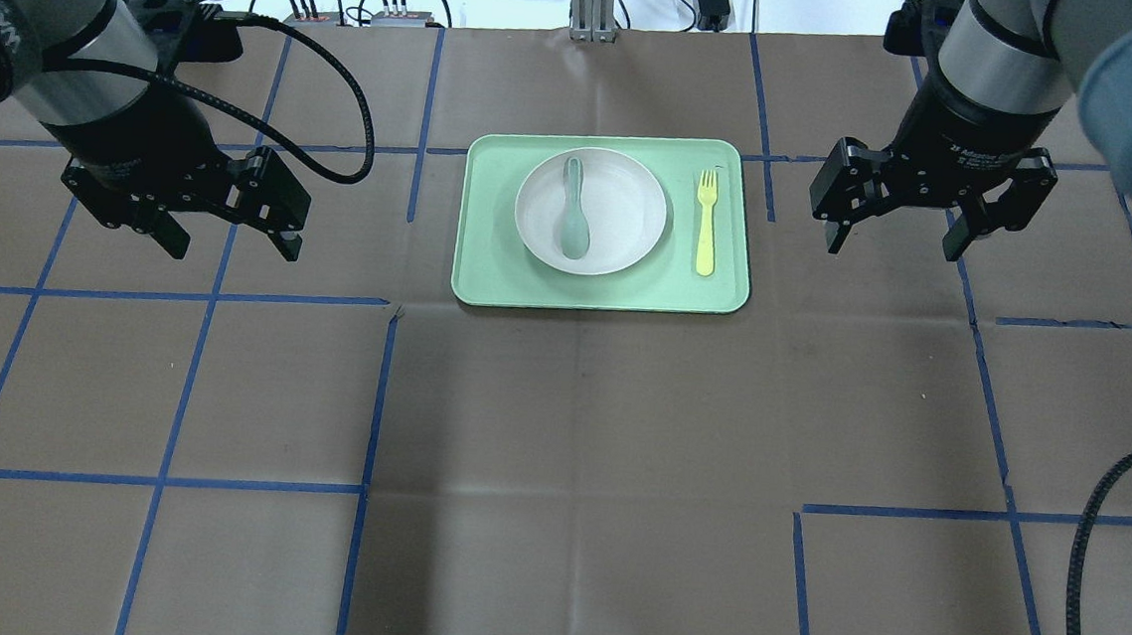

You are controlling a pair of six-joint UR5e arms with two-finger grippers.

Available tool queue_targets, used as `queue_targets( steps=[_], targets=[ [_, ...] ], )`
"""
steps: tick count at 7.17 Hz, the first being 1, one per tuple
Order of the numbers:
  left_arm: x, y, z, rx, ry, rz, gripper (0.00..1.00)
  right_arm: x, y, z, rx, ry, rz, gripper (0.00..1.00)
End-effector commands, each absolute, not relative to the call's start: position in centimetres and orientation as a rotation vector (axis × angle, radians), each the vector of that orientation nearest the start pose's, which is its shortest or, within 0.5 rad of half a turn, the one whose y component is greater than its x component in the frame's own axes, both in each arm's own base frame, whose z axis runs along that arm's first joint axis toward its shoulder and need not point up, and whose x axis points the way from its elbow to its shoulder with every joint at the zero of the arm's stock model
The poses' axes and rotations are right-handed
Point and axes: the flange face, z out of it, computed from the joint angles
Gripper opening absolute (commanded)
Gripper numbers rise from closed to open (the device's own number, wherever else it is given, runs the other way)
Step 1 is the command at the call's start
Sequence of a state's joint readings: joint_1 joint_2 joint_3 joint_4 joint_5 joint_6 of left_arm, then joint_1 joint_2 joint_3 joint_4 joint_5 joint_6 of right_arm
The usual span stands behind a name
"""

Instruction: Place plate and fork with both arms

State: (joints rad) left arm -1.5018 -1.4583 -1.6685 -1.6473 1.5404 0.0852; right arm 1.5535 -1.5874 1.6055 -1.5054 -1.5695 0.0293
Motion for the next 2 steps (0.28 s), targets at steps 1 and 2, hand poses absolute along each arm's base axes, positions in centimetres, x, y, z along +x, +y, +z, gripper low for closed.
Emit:
queue_targets(
  steps=[1,2],
  targets=[
    [-10.57,-44.81,48.06,0.023,3.176,0.108,1.0,12.39,-47.86,47.27,0.072,3.137,0.13,1.0],
    [-10.59,-44.79,47.99,0.023,3.177,0.11,1.0,12.39,-47.86,47.27,0.07,3.137,0.13,1.0]
  ],
)
